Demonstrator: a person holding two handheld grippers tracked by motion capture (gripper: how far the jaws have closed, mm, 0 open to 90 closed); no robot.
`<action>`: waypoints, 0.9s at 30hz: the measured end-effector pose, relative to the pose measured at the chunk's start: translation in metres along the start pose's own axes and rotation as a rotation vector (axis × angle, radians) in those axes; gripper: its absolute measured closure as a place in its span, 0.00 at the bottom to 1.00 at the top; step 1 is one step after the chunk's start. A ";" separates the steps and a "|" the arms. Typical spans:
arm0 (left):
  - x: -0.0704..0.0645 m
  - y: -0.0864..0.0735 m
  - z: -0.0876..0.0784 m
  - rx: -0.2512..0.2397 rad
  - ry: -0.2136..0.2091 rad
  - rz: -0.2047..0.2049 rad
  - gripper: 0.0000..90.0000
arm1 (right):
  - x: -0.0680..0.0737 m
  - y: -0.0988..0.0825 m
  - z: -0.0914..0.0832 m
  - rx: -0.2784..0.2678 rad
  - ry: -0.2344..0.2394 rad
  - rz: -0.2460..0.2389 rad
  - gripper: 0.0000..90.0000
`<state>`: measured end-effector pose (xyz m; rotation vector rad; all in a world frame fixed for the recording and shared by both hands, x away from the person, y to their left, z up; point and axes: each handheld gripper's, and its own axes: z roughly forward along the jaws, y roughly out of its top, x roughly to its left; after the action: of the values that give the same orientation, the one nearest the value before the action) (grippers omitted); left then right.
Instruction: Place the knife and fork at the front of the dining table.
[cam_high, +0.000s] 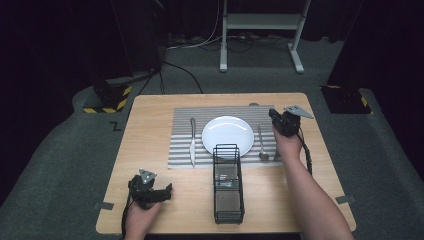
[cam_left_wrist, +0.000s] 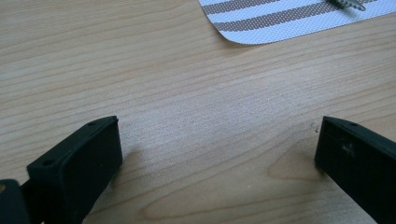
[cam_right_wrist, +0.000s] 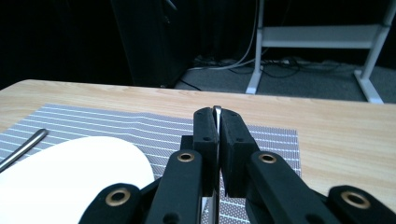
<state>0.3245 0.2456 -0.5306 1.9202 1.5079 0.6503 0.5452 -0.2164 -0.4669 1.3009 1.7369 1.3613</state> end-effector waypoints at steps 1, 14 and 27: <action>0.000 0.000 0.000 0.000 0.002 0.004 0.01 | -0.001 0.000 0.001 0.004 -0.001 0.006 0.96; -0.002 0.000 -0.001 -0.017 0.018 0.004 0.04 | 0.000 0.000 0.002 0.035 0.022 0.005 0.96; -0.002 0.000 -0.001 -0.012 0.013 0.007 0.04 | -0.016 -0.006 0.020 0.129 -0.013 0.072 0.94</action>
<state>0.3236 0.2439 -0.5301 1.9163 1.5026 0.6745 0.5665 -0.2234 -0.4814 1.4520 1.8106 1.2949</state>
